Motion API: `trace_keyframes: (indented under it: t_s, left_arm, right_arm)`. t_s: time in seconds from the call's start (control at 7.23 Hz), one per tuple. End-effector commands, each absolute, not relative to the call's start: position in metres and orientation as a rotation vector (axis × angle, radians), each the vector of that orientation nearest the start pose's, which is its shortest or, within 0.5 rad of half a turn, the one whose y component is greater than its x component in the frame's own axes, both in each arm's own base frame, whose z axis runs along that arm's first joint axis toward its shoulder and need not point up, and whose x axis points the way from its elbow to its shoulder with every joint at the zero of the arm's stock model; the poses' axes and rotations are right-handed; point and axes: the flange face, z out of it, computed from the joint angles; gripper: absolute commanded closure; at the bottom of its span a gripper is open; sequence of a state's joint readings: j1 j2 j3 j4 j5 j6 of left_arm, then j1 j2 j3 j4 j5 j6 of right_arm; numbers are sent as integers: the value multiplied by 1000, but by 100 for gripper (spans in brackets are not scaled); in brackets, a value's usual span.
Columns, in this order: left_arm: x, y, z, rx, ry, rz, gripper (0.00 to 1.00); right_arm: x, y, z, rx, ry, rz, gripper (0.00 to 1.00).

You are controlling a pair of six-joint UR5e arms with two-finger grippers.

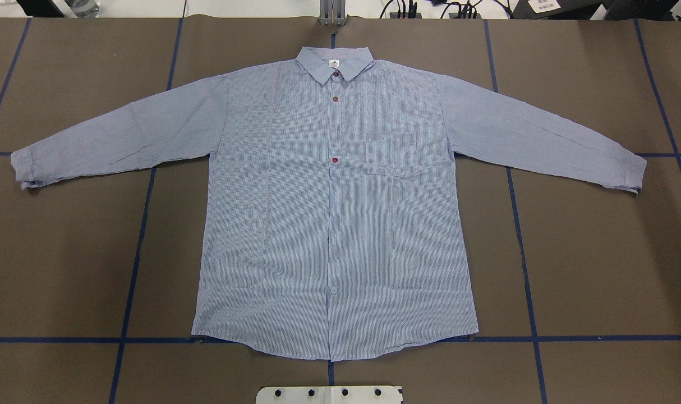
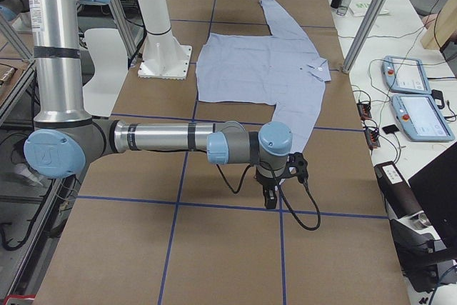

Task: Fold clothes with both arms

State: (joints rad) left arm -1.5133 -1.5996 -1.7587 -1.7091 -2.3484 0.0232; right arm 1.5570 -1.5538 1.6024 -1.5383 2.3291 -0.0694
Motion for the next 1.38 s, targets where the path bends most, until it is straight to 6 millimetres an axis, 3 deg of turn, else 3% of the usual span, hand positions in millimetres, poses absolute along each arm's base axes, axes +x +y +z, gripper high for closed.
trace_keyframes:
  t_s: [0.0,0.14,0.41,0.55,0.83,1.11,1.24]
  left_arm:
    - [-34,-513,541,313,771,208,0]
    - [-34,-512,542,318,772,213,0]
    - [-33,-512,536,331,776,221,0]
    - [-33,-512,535,334,773,222,0]
    - [-32,-513,535,336,771,225,0]
    - [-32,-513,535,336,770,225,0]
    - [-32,-513,536,332,770,223,0]
  right_arm:
    - [55,-503,634,88,-780,-97,0]
    - [41,-505,630,81,-788,-116,0]
    - [-10,-504,629,51,-839,-189,0]
    - [-28,-504,625,-20,-843,-55,0]
    - [-60,-487,637,-27,-834,42,0]
    - [-99,-486,632,-17,-809,166,1]
    - [-106,-487,643,-66,-802,255,2]
